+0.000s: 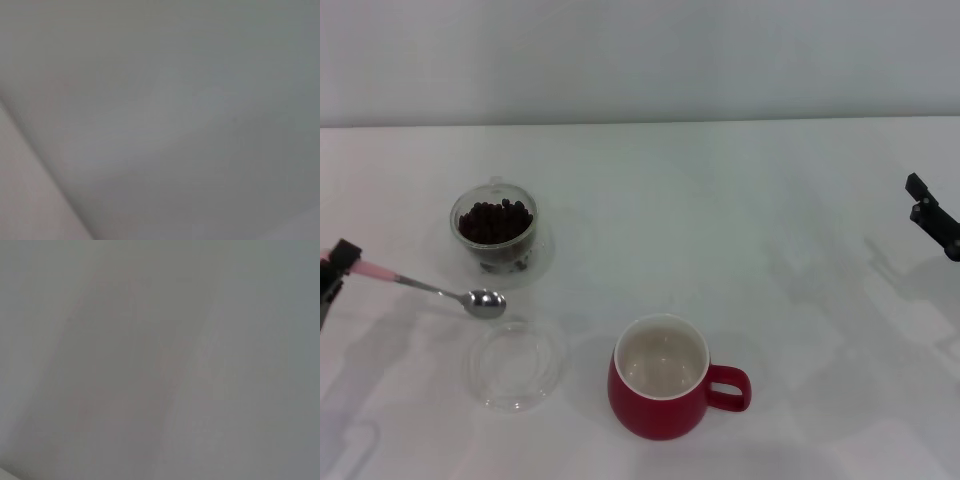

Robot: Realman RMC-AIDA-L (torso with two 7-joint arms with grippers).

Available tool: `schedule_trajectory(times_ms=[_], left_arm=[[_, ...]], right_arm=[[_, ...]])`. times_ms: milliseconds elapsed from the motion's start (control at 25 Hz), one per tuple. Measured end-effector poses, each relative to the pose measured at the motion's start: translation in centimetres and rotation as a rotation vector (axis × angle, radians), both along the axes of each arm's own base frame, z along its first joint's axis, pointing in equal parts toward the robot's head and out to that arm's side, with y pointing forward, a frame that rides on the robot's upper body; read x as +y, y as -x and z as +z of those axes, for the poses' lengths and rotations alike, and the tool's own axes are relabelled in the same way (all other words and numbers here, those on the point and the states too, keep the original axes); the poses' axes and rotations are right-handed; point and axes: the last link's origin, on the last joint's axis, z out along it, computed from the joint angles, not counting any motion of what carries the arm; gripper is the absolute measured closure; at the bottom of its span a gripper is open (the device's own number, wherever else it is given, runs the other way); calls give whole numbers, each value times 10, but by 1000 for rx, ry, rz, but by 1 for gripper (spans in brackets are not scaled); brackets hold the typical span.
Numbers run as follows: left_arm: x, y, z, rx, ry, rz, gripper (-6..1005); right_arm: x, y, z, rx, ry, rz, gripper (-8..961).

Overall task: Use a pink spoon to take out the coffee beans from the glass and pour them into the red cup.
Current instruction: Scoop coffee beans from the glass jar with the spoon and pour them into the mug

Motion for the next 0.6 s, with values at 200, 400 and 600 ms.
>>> schedule_trajectory(times_ms=[200, 400, 600], left_arm=[[11, -3, 16, 32, -29, -44, 872], [28, -13, 30, 67, -56, -108, 872], [48, -22, 40, 104, -56, -156, 871]], right_arm=[[1, 3, -1, 11, -10, 3, 114], [3, 5, -1, 16, -17, 14, 114], [4, 7, 0, 20, -20, 23, 115]])
